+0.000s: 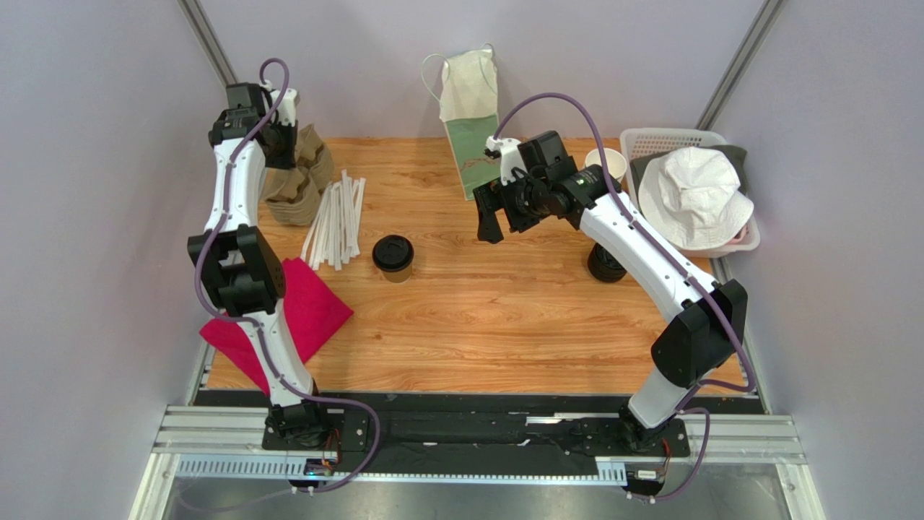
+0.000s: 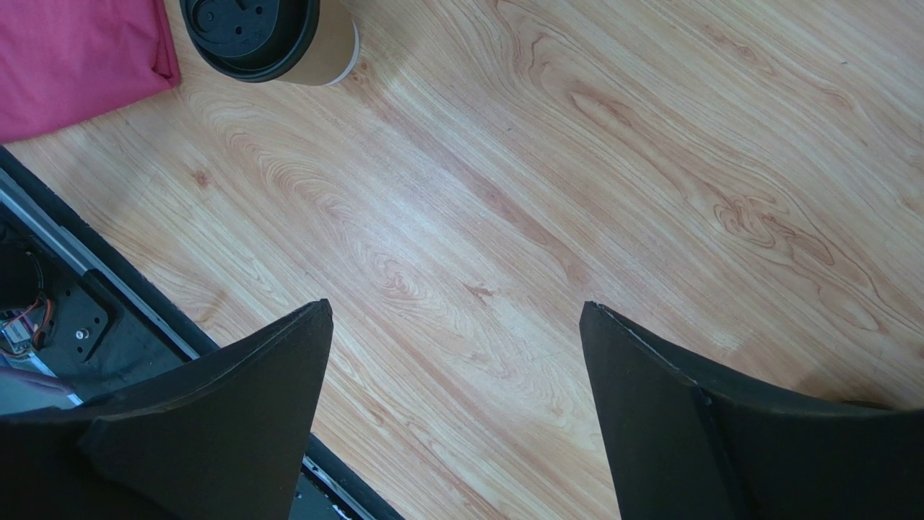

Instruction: Pack the takeout coffee

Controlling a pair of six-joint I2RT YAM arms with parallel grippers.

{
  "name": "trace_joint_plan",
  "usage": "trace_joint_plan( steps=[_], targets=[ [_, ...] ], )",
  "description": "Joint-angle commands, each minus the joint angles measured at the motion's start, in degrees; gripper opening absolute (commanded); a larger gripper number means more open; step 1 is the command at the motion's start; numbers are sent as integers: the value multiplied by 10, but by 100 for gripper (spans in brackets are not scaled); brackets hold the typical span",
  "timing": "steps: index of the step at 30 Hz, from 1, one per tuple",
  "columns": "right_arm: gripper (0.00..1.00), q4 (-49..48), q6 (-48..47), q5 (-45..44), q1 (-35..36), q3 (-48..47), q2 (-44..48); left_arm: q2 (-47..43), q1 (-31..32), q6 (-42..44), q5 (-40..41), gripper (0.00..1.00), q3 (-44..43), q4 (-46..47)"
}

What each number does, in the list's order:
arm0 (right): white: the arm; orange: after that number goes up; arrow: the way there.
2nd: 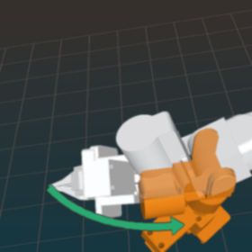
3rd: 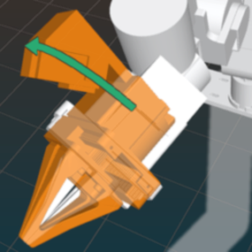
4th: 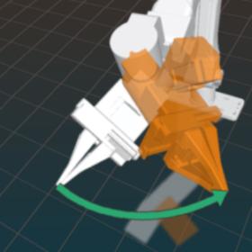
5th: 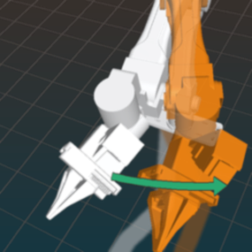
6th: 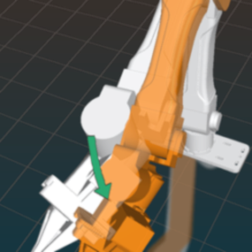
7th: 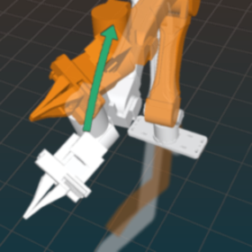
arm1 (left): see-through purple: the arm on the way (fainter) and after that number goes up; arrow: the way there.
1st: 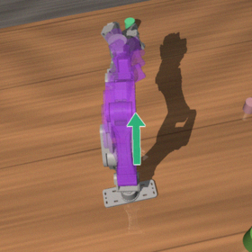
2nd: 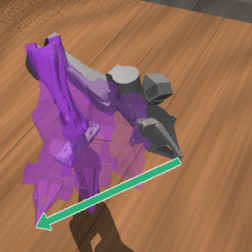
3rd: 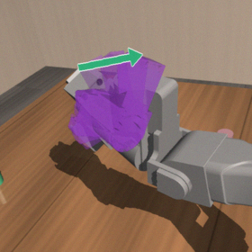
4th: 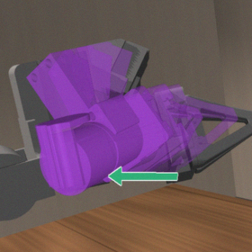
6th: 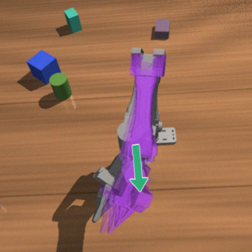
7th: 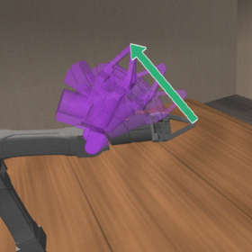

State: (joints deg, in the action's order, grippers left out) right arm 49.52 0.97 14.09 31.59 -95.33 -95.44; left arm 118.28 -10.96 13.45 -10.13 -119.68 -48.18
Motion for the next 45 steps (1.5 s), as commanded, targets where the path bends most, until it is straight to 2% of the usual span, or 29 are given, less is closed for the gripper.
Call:
trace_joint_plan(
  steps=[1,11,17,23,34,41,45],
  targets=[
    [89,-6,8,9,-2,-17,10,-61,2,30,1,0,9,22],
    [90,-6,9,9,-3,-20,9,-81,3,54,-13,0,17,23],
    [89,-6,7,3,-6,-19,15,-130,17,81,-33,0,45,22],
    [90,-4,13,10,-21,-21,22,-211,39,105,-63,0,125,2],
    [90,0,14,16,-38,0,52,-384,49,96,-63,0,345,-52],
    [90,1,11,17,-45,15,69,-493,33,188,-21,0,458,-128],
    [90,1,11,20,-45,22,74,-512,8,209,1,0,487,-132]
  ],
)
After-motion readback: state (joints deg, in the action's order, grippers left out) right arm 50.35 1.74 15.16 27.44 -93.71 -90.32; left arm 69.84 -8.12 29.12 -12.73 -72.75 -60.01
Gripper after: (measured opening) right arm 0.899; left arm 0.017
